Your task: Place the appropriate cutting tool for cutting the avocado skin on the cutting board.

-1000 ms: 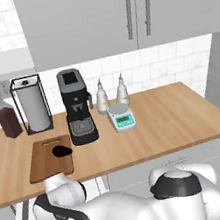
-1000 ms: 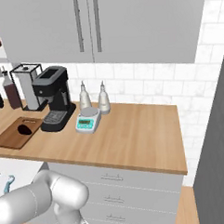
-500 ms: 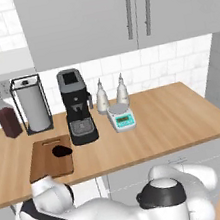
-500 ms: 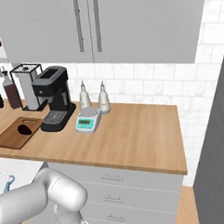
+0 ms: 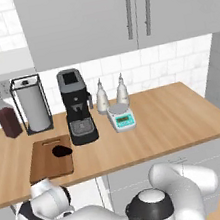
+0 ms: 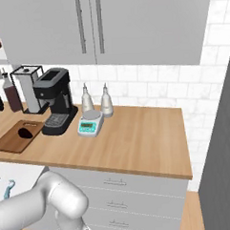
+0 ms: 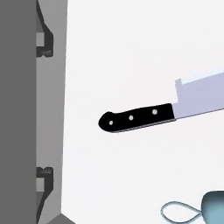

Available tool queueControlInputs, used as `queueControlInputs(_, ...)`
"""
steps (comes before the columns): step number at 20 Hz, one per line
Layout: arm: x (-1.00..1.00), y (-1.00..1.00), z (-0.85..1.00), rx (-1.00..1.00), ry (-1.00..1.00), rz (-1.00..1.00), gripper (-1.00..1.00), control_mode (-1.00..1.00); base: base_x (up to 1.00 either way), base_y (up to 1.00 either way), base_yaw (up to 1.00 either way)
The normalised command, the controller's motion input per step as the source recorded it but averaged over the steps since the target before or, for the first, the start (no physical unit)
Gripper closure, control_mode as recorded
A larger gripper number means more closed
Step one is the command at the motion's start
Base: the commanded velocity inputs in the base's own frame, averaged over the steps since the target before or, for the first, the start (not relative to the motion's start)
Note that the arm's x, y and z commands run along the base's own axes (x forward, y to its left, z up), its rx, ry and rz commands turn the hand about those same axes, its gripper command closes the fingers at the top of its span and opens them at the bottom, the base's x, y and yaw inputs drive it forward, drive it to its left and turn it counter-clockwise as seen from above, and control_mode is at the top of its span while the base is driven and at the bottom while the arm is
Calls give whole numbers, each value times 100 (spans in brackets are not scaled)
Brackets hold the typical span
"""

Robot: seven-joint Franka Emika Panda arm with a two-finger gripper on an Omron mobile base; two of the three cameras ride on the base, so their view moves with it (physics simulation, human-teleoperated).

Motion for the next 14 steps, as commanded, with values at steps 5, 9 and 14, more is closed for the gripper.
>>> queueControlInputs(5, 1, -2, -29, 0, -3, 0, -100, -100, 0, 0, 0)
queueControlInputs(9, 0, -12, -30, 0, -2, 0, -100, -100, 0, 0, 0)
queueControlInputs(14, 0, -3, -26, 0, 0, 0, -100, -100, 0, 0, 0)
